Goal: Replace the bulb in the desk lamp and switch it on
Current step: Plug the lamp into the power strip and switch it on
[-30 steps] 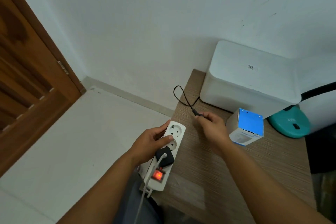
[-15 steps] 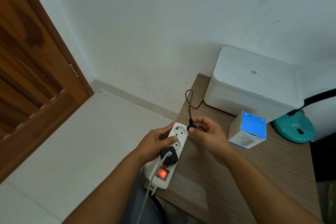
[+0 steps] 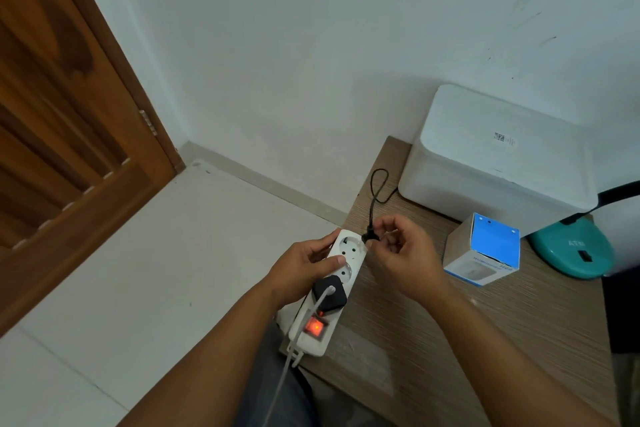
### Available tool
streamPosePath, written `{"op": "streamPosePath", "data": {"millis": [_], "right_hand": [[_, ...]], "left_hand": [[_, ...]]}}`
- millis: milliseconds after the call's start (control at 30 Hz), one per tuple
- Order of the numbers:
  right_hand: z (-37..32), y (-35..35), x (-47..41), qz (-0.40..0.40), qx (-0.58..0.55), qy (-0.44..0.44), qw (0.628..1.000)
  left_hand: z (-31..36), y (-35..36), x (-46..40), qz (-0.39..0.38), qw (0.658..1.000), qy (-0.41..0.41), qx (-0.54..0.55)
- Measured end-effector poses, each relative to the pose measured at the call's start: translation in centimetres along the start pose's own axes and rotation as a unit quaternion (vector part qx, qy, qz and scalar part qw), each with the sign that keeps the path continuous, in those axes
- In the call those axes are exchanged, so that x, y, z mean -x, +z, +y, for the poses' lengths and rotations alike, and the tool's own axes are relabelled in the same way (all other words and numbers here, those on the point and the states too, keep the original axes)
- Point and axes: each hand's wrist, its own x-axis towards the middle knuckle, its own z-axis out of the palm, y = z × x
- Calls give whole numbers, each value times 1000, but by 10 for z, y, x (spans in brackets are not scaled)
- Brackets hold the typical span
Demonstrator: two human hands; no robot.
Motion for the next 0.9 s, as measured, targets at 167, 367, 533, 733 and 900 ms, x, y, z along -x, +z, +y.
{"op": "streamPosePath", "data": {"millis": [167, 367, 533, 733, 900], "right_hand": [[2, 4, 3, -8, 29, -26, 999], [2, 5, 3, -24, 50, -52, 997], [9, 5, 0, -50, 157, -108, 980], [12, 9, -3, -70, 204, -124, 969], [13, 10, -7, -80, 234, -137, 959]], "left_hand": [[0, 0, 0, -3, 1000, 5, 8], [-2, 0, -1, -6, 1000, 10, 8], [-3, -1, -1, -4, 1000, 12, 6], [-4, -1, -1, -1, 1000, 11, 3], [-2, -1, 0, 0, 1000, 11, 5]]}}
